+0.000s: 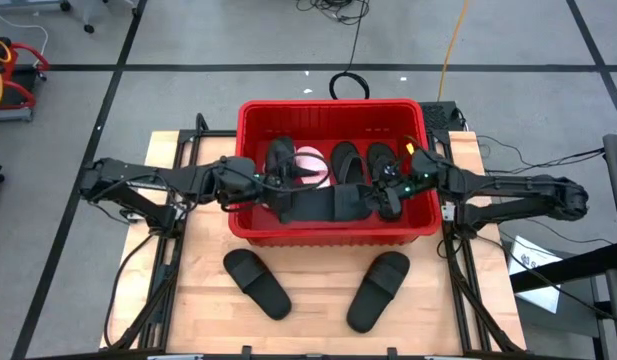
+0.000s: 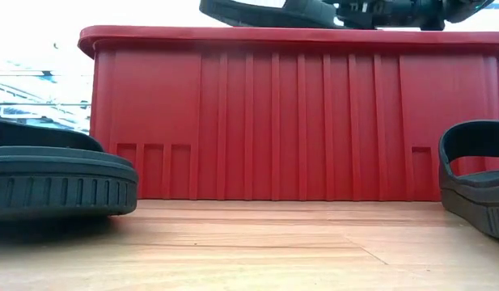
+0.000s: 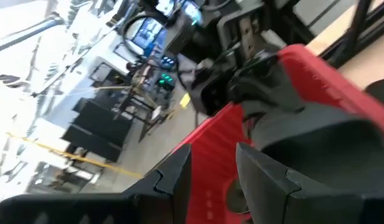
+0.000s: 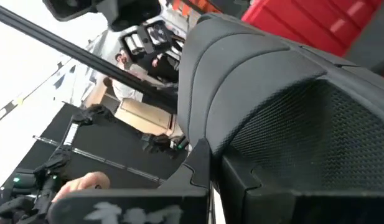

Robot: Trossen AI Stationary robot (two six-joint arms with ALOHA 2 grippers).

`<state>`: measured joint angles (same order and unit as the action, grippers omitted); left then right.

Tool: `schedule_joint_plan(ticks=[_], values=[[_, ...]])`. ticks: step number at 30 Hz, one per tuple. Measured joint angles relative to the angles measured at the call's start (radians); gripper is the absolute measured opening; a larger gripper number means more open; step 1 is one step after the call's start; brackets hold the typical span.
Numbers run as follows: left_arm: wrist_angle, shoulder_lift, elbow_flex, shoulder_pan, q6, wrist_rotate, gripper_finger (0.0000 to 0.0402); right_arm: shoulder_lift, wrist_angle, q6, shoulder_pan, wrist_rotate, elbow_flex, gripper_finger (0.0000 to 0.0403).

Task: Pick and place slides into bin
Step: Put the black slipper into the red bin

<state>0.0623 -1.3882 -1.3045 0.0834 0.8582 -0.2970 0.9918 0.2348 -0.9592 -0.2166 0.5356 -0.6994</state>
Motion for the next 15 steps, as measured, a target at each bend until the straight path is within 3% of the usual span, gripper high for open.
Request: schedule_joint_plan(ticks=[7,15], values=[[0.045,-0.027,-0.001,0.001,-0.069,0.048,0.0134,0.033,0.116,0.002,-0.034,0.096,0.000,0.0000],[-0.001,-0.080,-0.001,-0.038,-0.141,0.140,0.0134,0.041,0.139,0.010,-0.052,0.097,0.001,0.0000]])
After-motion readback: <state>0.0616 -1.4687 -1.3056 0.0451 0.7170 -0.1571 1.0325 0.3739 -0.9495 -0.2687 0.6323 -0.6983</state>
